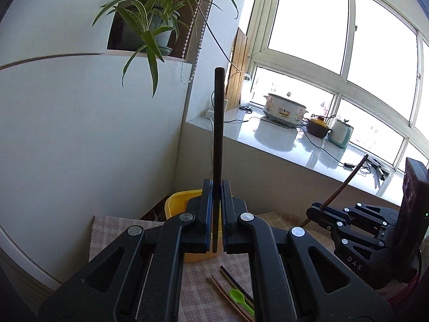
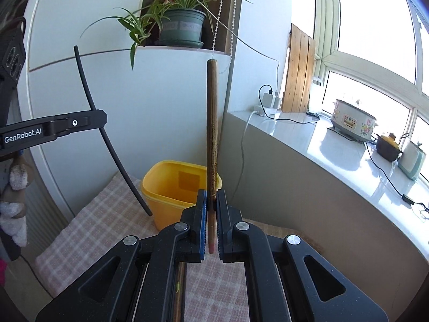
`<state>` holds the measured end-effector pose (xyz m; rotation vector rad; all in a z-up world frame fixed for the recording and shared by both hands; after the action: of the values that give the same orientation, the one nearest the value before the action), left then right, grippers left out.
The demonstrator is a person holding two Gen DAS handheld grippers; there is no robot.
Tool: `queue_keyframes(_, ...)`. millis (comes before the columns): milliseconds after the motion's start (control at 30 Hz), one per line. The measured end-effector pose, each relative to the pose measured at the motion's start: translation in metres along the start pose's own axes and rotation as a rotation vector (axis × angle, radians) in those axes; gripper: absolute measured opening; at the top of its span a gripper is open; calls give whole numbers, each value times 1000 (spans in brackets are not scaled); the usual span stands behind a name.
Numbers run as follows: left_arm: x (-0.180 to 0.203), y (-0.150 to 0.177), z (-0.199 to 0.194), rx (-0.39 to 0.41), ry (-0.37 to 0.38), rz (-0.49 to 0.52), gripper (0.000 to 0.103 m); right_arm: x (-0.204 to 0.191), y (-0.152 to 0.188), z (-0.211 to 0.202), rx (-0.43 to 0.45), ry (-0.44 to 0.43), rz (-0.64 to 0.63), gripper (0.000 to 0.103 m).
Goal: Organize utensils
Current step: 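Lift both held chopsticks and carry them over the yellow bin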
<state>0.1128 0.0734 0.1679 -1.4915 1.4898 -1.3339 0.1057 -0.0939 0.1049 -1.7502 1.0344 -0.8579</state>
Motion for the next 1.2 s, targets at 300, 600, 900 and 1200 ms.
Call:
queue_keyframes(300,-8,-13,28,12,-21,17,3,3,-20,27,43,-17,18,5)
queue_keyframes(600,-18,-27,48,12,-19,-1,3,5,-36,53,77,-53,48,5)
queue_keyframes(900,-20,-28,63,13,-33,19,3,3,-34,82,71,-83,76,5)
queue_keyframes(1200,-31,-6,79,-36,-54,-4,3,-7,-9,96,17,-53,29,5)
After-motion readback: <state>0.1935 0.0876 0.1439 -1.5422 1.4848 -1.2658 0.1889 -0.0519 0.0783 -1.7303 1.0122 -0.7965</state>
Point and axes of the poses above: each gripper's, at about its wrist camera, not at the fingertips, and z roughly the way its jaws point, x to its right, y to its underside, the point moved 1 cm from there along z, roughly the way its jaws point, and after that the axes turned 8 degrees about x, right-handed, at the moved point
